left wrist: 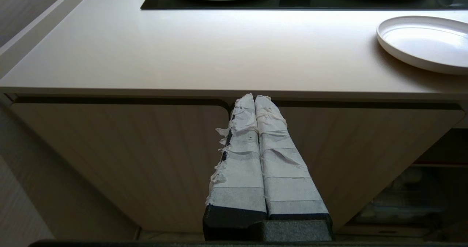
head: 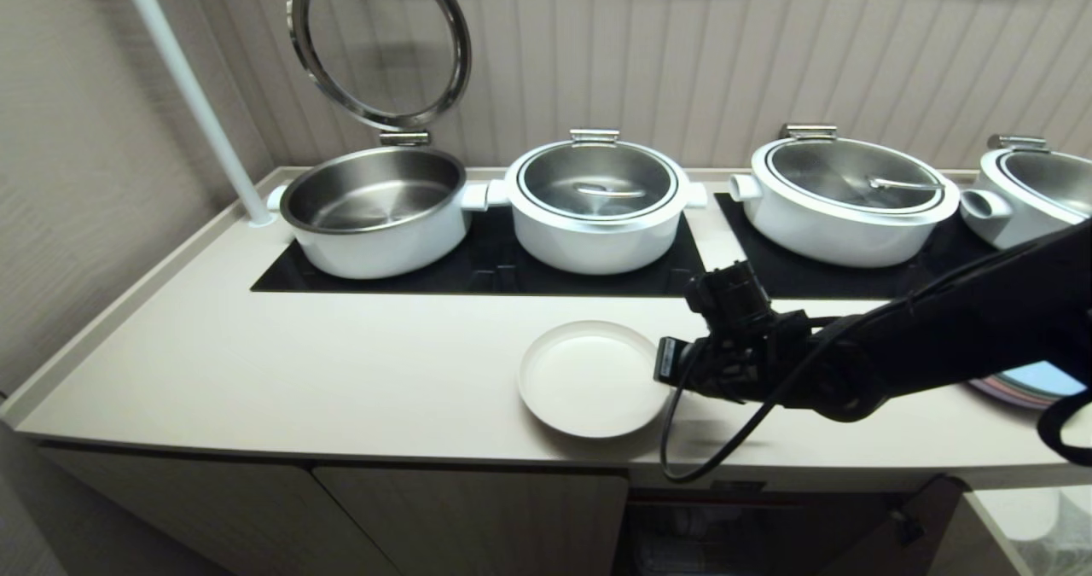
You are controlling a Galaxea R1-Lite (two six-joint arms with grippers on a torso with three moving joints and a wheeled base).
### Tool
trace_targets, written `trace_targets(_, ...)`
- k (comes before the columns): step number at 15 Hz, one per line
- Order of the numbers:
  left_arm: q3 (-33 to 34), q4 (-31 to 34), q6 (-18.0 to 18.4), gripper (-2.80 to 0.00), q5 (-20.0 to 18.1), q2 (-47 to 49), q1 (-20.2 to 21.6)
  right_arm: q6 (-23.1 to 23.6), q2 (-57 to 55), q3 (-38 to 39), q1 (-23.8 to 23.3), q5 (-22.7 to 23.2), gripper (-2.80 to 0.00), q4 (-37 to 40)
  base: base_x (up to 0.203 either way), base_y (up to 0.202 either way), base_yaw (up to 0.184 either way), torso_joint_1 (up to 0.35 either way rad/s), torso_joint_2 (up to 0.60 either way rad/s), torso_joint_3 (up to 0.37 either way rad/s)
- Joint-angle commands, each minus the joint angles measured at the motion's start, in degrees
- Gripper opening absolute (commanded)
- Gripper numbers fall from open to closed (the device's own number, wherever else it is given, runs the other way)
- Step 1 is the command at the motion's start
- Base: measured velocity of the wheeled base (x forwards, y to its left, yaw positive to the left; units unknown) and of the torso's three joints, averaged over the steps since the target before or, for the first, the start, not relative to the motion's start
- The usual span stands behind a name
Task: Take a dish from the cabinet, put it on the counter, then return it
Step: Place it on the table
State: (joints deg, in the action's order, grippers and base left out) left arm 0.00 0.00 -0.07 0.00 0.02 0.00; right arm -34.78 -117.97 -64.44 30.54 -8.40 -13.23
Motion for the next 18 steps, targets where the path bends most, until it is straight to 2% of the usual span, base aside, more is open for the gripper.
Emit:
trace_targets(1,0.0,0.0,0.0,-2.8,0.0,0.0,0.0,-0.1,0.1,0.3,0.0,0.0,-2.8,0.0,0.0,0.0,0.0,0.0,0.0,0.0)
trace_targets(8,0.0,0.0,0.0,-2.8,0.0,0.0,0.0,-0.1,0.2,0.4,0.0,0.0,-2.8,0.0,0.0,0.0,0.0,0.0,0.0,0.0)
trace_targets(9,0.0,0.0,0.0,-2.8,0.0,0.0,0.0,-0.1,0.2,0.4,0.0,-0.1,0.0,0.0,0.0,0.0,0.0,0.0,0.0,0.0)
trace_targets(18,0.0,0.0,0.0,-2.8,0.0,0.0,0.0,0.0,0.6,0.3,0.0,-1.8,0.0,-0.4,0.0,0.0,0.0,0.0,0.0,0.0)
